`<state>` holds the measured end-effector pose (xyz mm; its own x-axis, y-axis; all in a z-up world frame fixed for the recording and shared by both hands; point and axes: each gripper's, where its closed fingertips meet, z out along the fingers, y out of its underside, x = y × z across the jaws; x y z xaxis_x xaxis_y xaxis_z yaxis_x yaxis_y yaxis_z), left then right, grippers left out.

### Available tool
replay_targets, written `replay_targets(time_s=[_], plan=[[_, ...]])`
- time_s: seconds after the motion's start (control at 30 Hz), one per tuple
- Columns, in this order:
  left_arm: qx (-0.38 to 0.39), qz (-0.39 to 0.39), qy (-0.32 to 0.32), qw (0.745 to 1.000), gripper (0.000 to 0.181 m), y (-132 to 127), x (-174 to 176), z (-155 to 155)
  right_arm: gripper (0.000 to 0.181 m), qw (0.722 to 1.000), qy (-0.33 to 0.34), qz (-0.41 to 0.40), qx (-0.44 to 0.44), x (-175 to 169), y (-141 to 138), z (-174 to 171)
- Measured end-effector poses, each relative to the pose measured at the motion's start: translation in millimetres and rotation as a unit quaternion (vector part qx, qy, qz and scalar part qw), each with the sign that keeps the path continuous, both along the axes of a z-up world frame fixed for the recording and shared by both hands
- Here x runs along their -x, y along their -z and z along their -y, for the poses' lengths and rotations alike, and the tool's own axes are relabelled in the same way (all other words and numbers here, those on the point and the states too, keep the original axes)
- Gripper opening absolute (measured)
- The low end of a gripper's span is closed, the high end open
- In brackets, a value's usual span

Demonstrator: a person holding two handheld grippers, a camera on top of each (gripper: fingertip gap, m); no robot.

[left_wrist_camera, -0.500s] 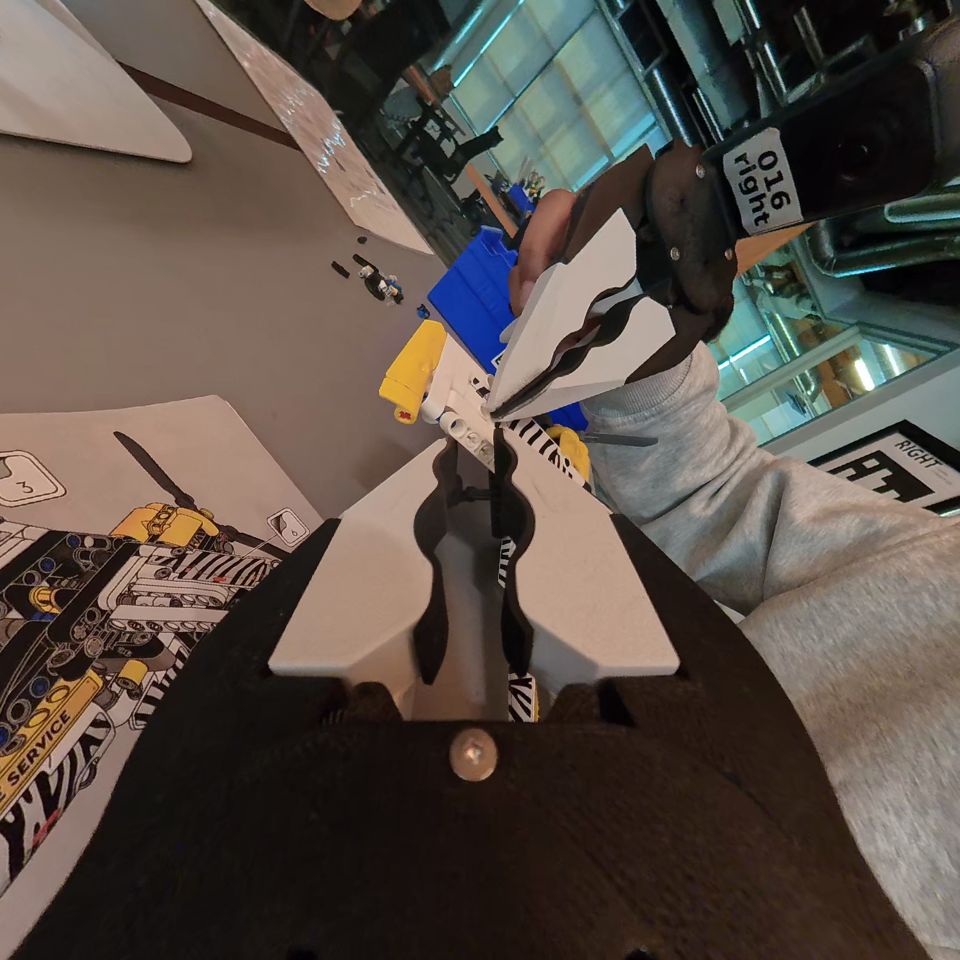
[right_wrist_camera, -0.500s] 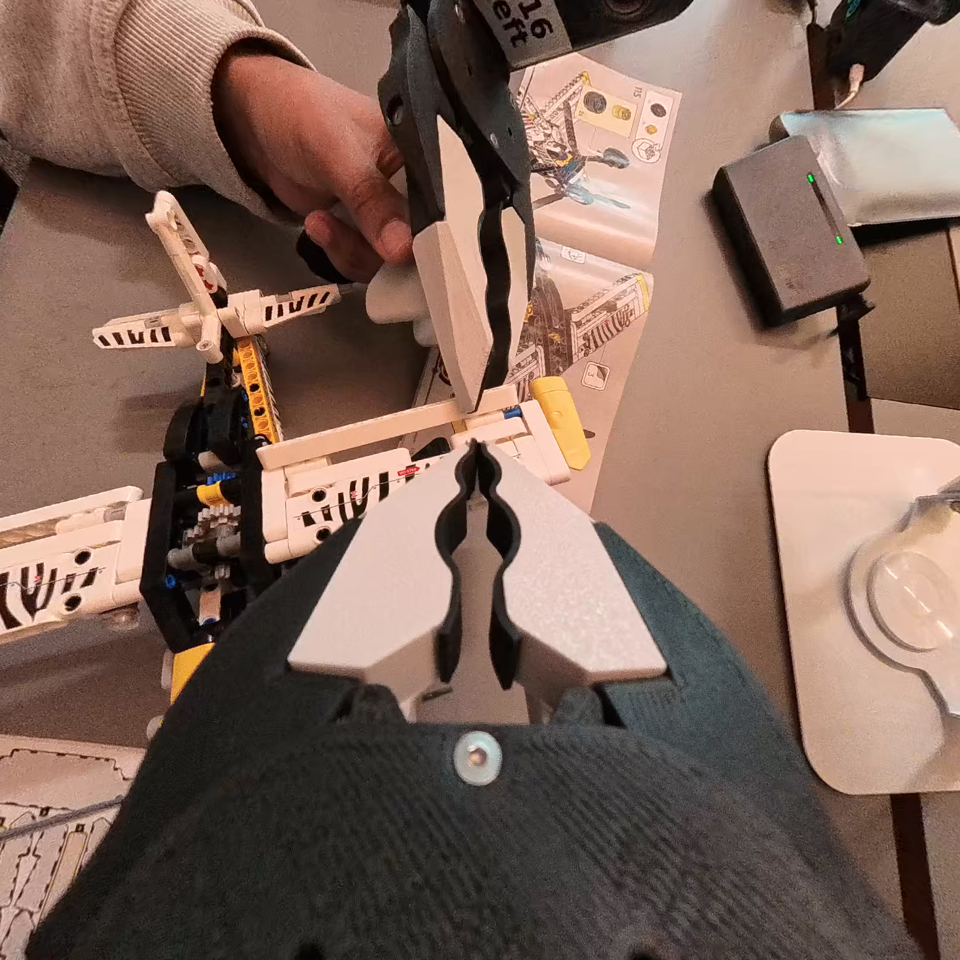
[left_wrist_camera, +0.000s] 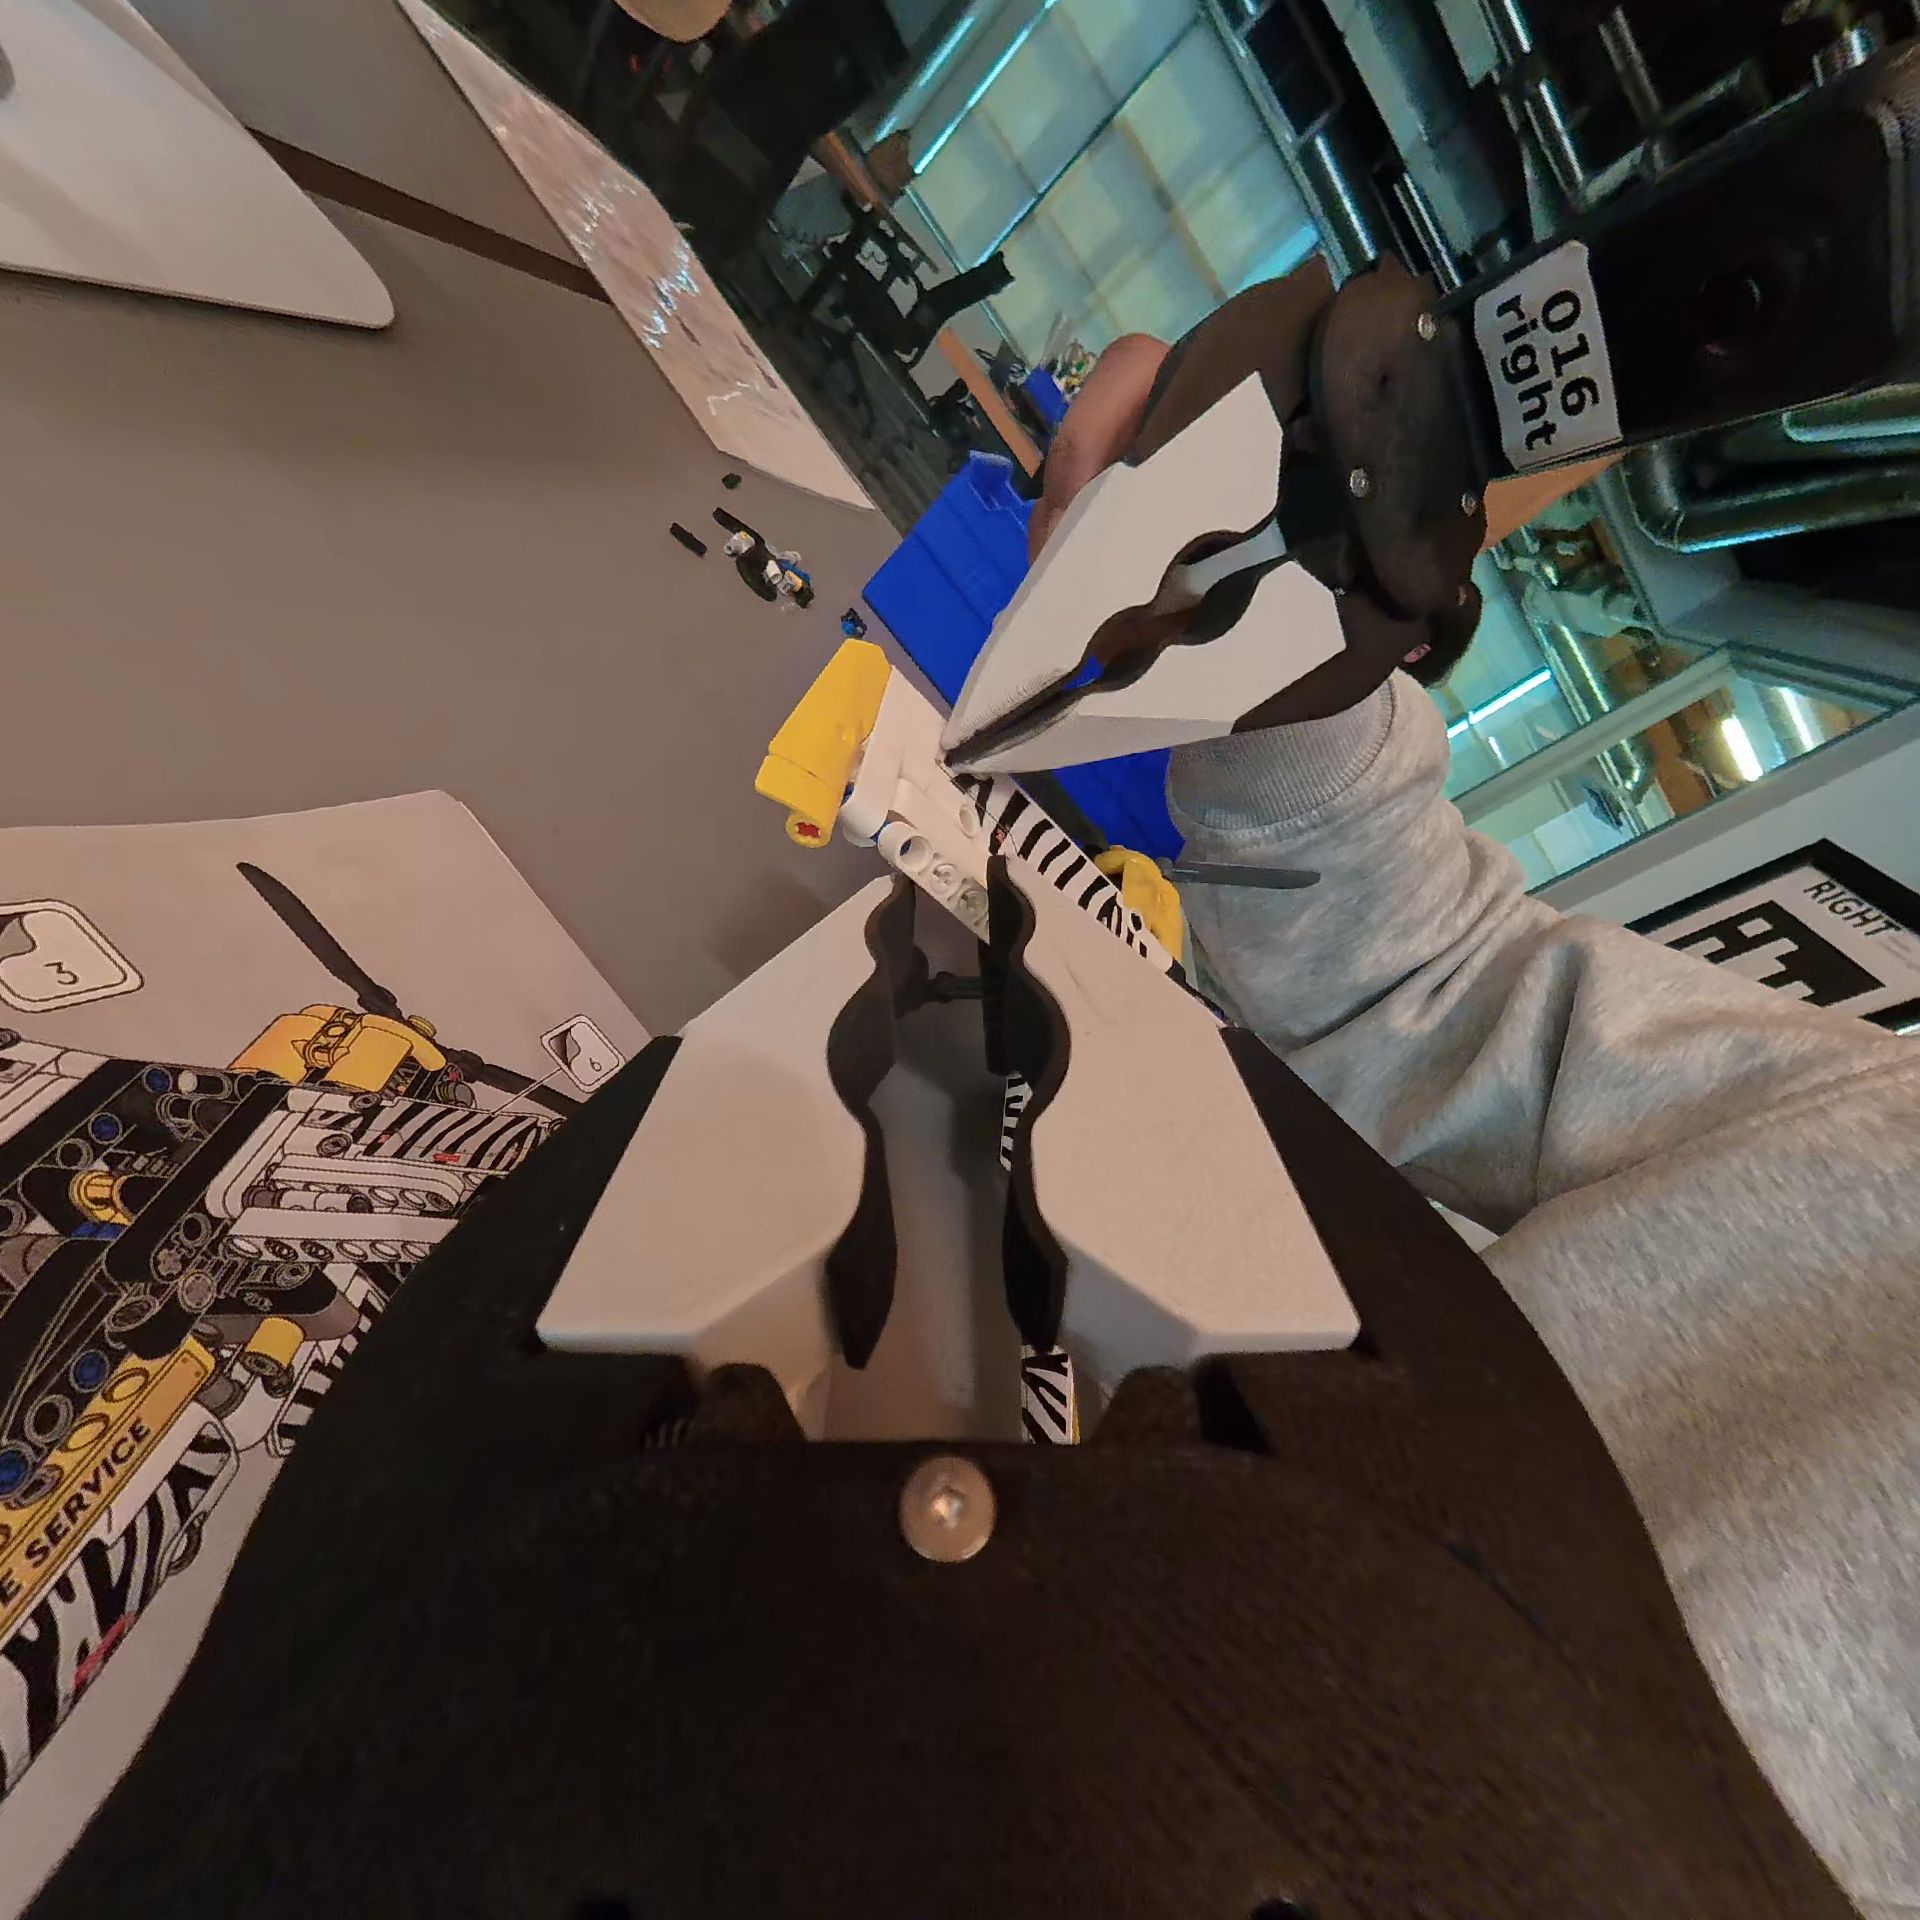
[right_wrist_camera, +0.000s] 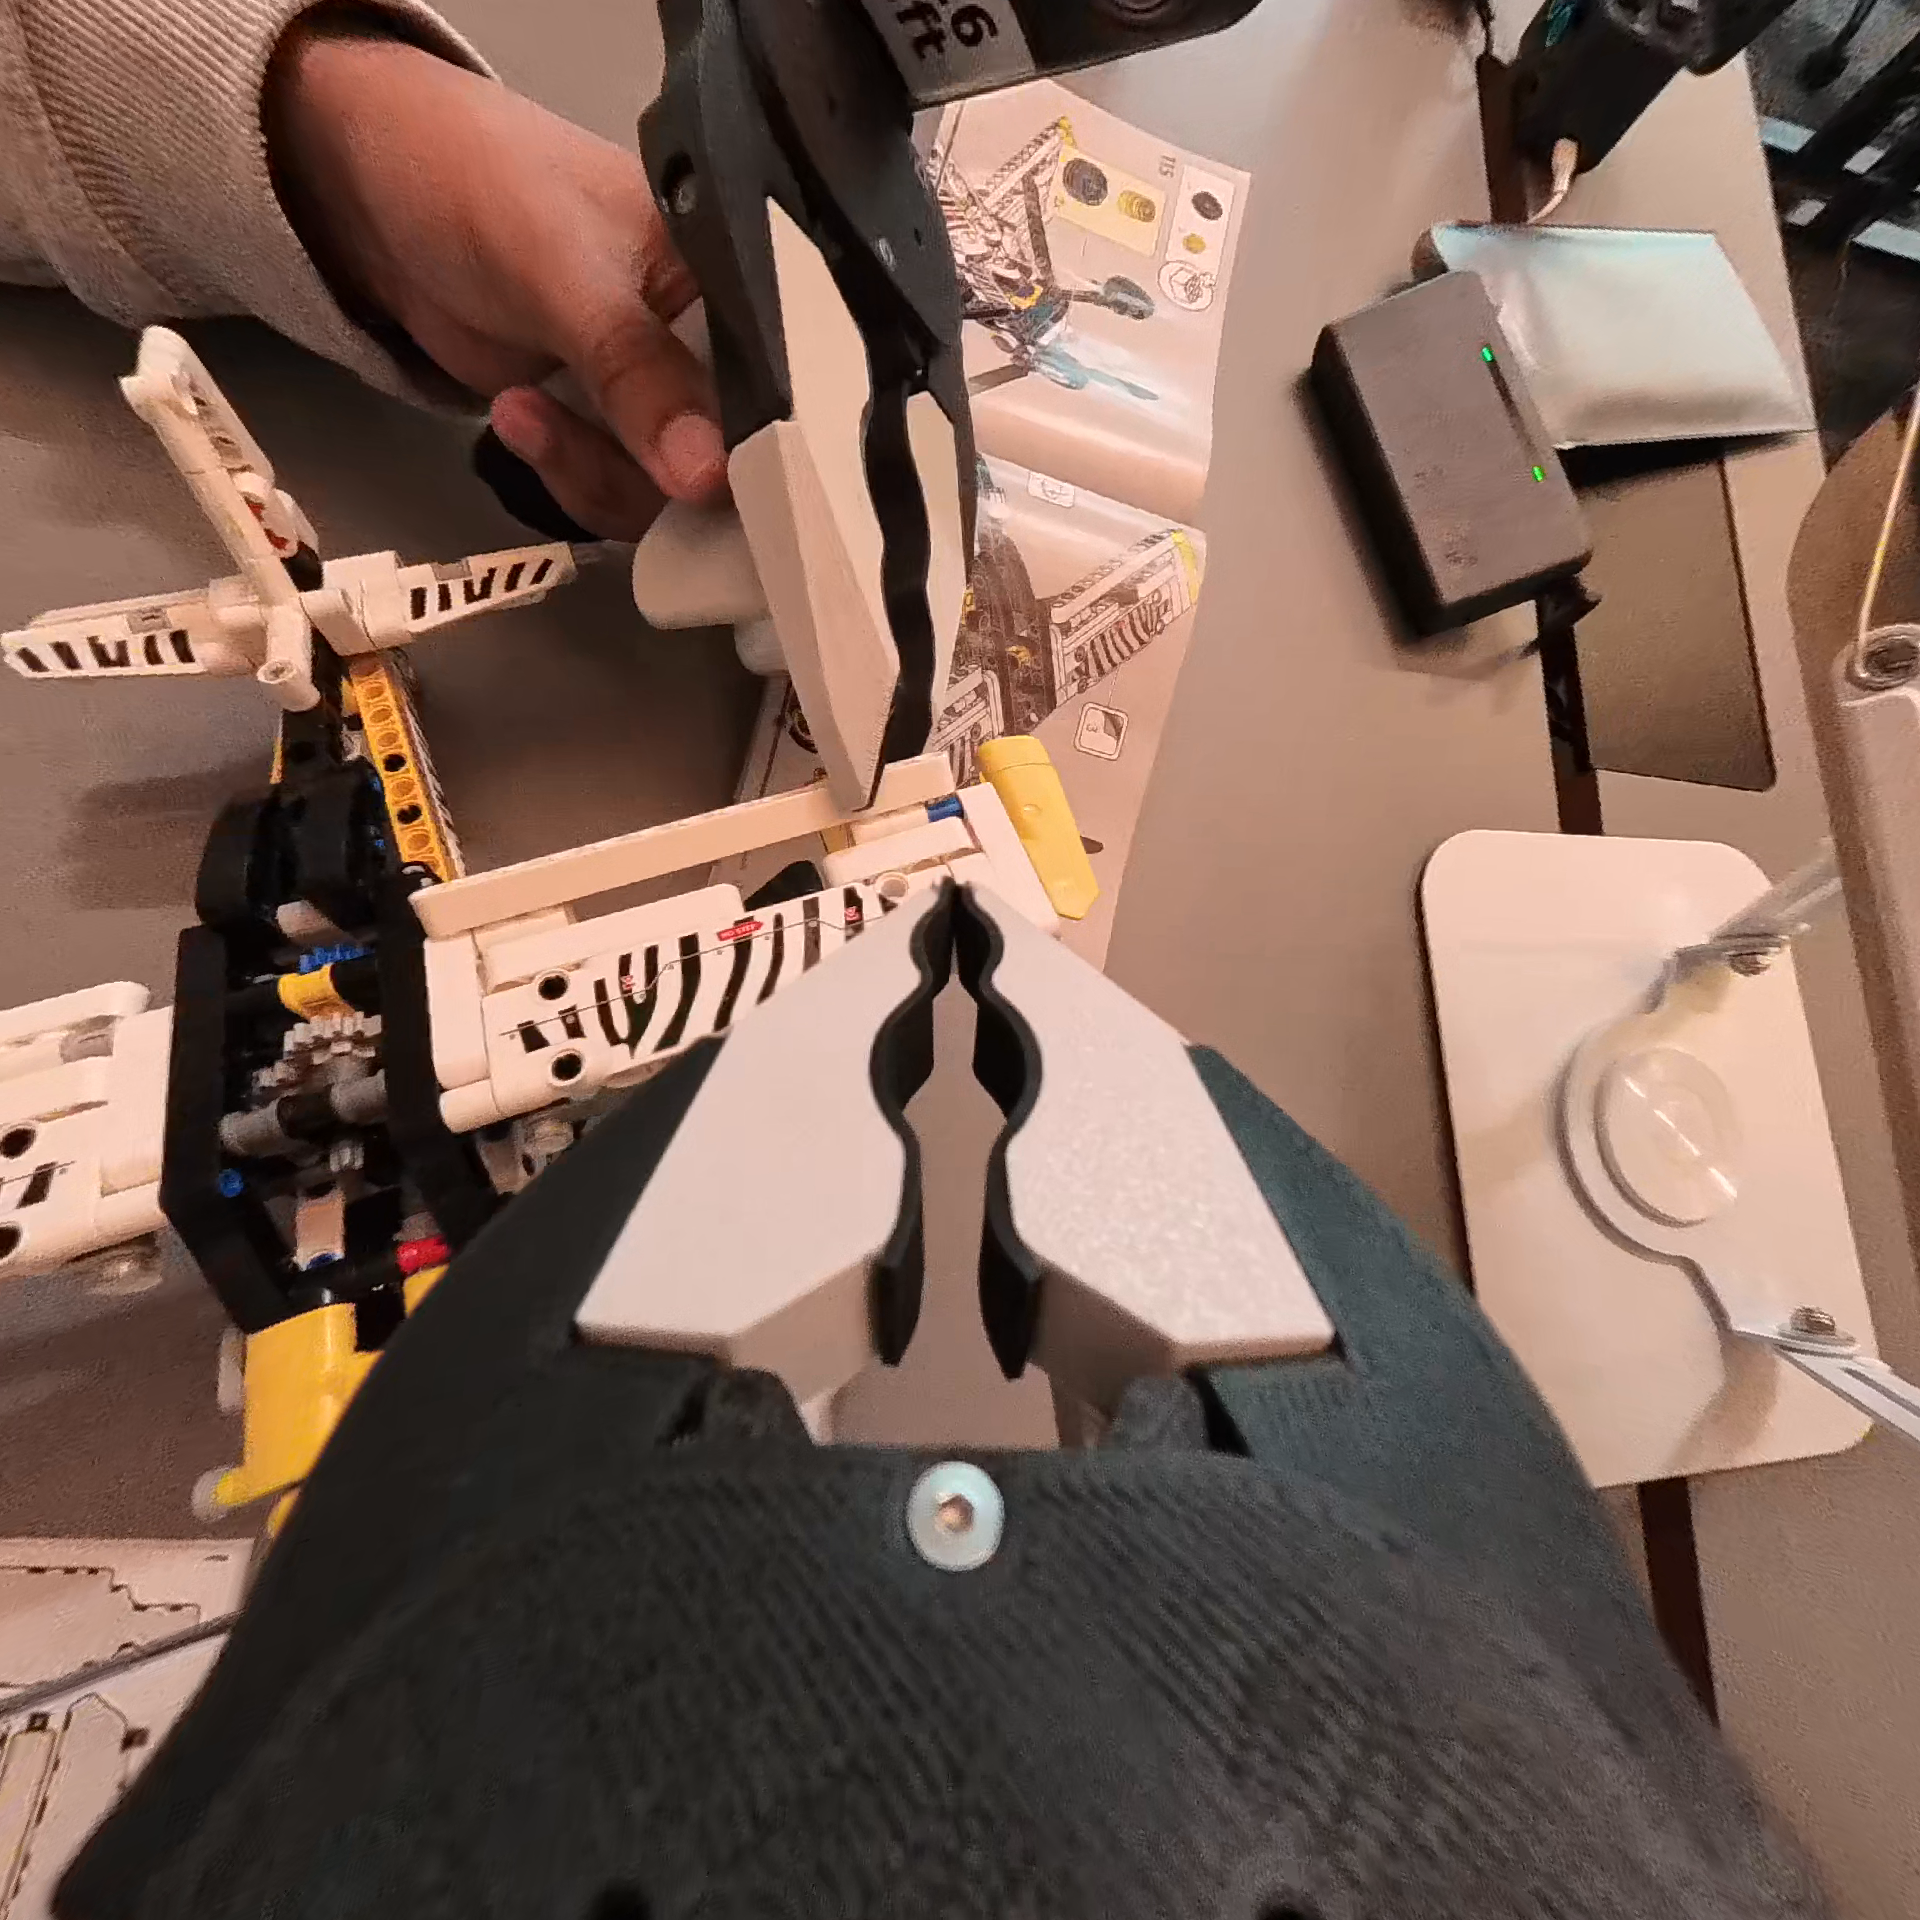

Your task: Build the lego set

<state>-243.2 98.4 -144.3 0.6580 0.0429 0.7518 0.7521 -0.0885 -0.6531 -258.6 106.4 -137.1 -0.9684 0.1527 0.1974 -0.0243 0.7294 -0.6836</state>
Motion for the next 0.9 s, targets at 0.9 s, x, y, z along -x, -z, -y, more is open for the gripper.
replay_targets(time_s=[0.9], plan=[[-0.002,0.0,0.001,1.0,0.012,-1.0,-1.0,-0.4,0.0,1.0,0.008,-0.02,-0.002,5.8,-1.5,1.9]])
